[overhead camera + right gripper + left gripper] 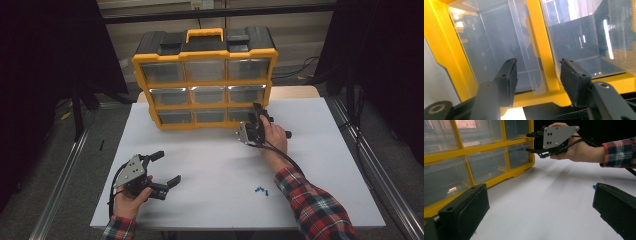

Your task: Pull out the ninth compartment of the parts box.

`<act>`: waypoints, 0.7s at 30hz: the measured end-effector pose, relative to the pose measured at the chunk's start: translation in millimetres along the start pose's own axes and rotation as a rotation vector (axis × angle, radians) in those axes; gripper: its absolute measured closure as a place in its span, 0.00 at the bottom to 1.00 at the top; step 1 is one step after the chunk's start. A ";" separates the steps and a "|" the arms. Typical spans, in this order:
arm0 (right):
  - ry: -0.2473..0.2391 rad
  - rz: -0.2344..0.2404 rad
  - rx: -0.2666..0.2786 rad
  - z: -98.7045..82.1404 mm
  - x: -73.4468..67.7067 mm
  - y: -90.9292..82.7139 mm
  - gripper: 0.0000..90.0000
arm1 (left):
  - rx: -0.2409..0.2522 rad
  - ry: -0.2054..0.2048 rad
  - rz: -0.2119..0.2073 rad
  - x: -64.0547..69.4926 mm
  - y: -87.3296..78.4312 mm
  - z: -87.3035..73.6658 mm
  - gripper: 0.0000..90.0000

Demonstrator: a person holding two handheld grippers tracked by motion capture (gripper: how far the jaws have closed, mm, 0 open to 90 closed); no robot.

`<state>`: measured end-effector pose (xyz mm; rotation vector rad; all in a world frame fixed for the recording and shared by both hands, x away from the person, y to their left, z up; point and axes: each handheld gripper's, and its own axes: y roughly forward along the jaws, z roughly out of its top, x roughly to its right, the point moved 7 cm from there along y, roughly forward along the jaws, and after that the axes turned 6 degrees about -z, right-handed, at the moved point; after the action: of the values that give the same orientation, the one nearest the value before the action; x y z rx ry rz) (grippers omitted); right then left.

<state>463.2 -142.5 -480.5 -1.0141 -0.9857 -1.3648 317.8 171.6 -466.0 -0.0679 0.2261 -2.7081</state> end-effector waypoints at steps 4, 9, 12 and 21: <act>-0.021 0.001 -0.005 -0.2 -1.2 1.2 0.58 | 0.000 0.007 -0.004 -0.1 0.2 0.2 0.00; -0.061 -0.015 -0.011 -1.7 -1.8 2.2 0.60 | 0.010 -0.007 -0.002 0.8 0.3 0.6 0.00; -0.082 -0.021 -0.006 -1.3 -0.7 2.4 0.62 | 0.018 -0.016 0.000 1.2 0.8 1.0 0.00; -0.153 -0.048 -0.010 0.5 -0.7 4.6 0.66 | -0.002 0.005 0.019 -1.5 -1.1 0.4 0.00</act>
<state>467.8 -142.0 -481.0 -1.1214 -1.1243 -1.3473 318.7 173.2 -465.4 -0.0591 0.2304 -2.6891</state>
